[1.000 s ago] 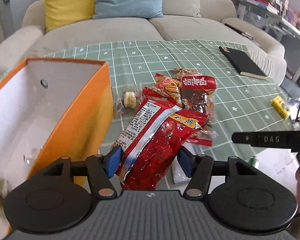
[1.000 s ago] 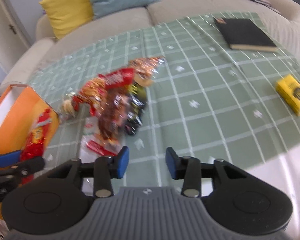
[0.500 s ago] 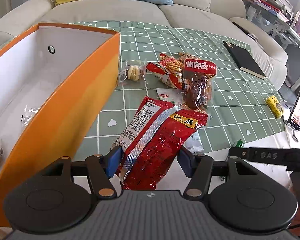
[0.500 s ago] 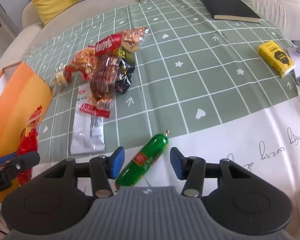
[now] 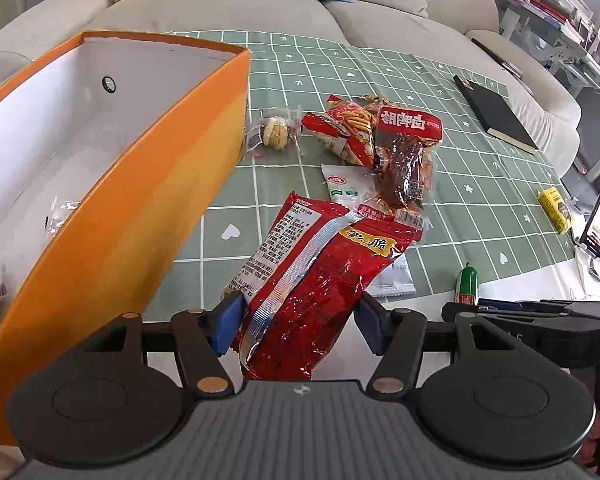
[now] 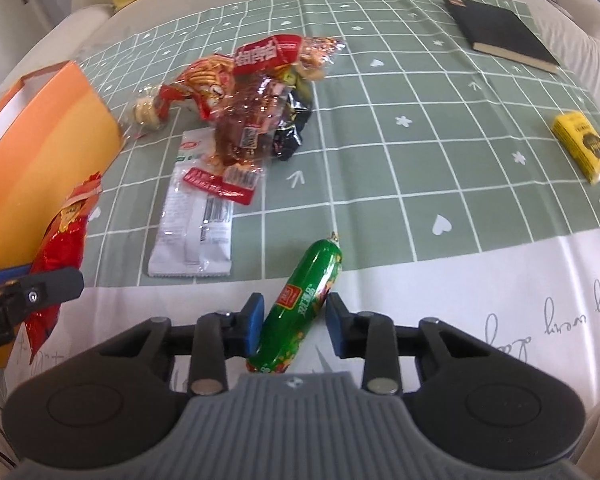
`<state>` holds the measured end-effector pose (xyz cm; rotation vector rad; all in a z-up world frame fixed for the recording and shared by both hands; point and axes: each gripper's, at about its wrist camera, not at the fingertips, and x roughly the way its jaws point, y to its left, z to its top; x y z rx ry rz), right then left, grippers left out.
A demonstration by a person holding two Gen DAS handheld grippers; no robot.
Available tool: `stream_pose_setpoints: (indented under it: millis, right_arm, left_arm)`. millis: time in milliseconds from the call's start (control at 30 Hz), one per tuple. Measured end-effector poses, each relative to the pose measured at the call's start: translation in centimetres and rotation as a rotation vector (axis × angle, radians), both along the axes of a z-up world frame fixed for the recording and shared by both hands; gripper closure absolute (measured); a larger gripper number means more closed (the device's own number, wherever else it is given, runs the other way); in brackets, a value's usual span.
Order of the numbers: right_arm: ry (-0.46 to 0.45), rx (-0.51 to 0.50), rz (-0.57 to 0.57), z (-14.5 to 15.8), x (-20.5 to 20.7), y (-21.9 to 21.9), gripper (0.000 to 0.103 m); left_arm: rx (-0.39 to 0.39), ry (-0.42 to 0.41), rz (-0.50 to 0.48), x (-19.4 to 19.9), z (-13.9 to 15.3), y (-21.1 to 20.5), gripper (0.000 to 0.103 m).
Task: Organize snacks
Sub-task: 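Carry the red bag and green sausage with both grippers over the orange box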
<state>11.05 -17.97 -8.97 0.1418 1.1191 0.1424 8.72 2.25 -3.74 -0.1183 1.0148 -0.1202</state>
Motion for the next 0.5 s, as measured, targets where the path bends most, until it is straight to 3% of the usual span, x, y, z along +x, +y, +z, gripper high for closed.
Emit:
stream_pose_setpoints:
  millis: [100,500]
  right_arm:
    - [-0.005,0.003,0.016,0.5,0.0,0.3,0.075]
    - [-0.216,0.016,0.12,7.0,-0.2,2.6,0.078]
  left_arm:
    - [-0.011,-0.007,0.008,0.0,0.3,0.2,0.033]
    - [-0.03,-0.081,0.064,-0.6,3.9,0.7,0.033]
